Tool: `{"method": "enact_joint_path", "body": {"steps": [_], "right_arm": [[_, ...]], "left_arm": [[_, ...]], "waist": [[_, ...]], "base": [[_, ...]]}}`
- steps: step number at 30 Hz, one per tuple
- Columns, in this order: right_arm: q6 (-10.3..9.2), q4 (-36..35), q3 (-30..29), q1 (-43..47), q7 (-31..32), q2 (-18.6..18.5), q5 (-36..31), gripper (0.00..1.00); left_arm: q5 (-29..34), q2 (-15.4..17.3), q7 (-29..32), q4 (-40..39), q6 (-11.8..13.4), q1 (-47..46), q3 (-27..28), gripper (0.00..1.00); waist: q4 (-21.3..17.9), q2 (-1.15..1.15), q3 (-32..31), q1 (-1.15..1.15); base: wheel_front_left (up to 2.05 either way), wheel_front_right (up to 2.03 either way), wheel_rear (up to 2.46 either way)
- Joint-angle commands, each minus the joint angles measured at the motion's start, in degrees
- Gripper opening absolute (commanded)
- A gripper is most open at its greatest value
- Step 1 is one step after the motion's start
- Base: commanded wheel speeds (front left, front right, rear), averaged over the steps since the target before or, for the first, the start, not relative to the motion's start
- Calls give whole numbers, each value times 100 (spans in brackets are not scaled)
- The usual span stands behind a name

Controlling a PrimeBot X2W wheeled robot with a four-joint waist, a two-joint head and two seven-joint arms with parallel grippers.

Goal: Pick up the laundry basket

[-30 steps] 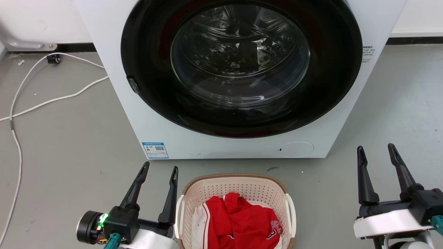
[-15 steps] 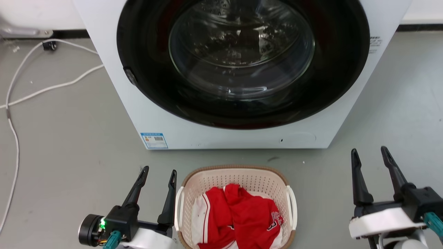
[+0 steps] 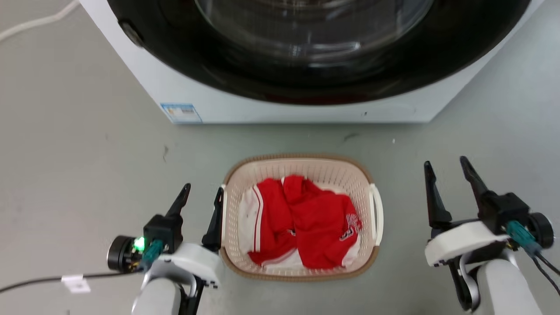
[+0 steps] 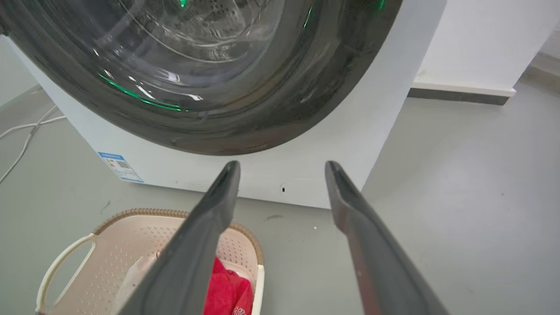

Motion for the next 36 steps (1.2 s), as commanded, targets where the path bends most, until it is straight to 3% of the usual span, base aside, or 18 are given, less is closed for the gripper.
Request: {"method": "enact_joint_path", "body": {"steps": [1, 12, 24, 36], "right_arm": [[-2, 241, 11, -249, 23, -4, -76, 100], [-2, 1735, 69, -1456, 415, -1, -126, 100], [-2, 3142, 339, -2472, 696, -1, 125, 100], [-2, 4223, 352, -3245, 995, -3, 122, 100]], "left_arm": [[9, 29, -13, 249, -23, -263, 19, 100], [-79, 280, -14, 1943, -82, -1650, -329, 100], [-532, 496, -1, 3979, -87, -3059, -1259, 100], [-1052, 521, 18, 4725, -88, -3806, -2035, 100]], "waist": [[34, 0, 527, 0], [123, 0, 1584, 0], [167, 0, 2299, 0], [217, 0, 2687, 0]], "base": [[0, 0, 0], [0, 0, 0], [0, 0, 0], [0, 0, 0]]}}
